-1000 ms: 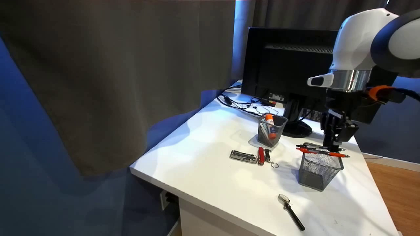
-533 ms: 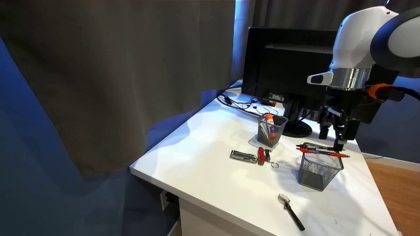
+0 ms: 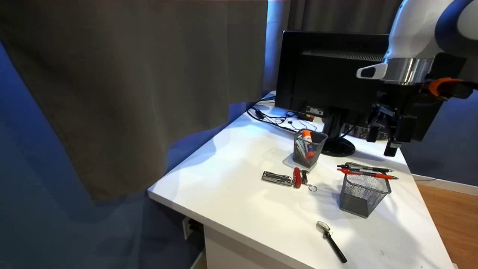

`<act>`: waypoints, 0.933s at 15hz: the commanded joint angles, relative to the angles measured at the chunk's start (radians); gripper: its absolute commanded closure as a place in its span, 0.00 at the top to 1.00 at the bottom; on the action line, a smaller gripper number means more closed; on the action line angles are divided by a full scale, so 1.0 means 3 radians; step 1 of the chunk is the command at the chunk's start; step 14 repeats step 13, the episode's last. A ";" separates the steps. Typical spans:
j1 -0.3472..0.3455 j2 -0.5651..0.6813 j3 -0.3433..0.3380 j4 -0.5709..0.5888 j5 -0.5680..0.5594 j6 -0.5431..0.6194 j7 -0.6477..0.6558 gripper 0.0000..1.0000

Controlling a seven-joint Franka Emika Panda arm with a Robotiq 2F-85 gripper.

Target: Lift the orange and black pens, put them on the stationary holder, put the orange pen to the left and black pen to the right

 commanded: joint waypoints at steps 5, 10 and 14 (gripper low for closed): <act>-0.0077 -0.0809 0.0170 -0.0326 0.0651 -0.0454 0.0313 1.00; 0.0014 -0.0905 0.0151 -0.0249 0.0660 -0.0518 0.0310 1.00; 0.0019 -0.1025 0.0153 -0.0330 0.0671 -0.0526 0.0330 1.00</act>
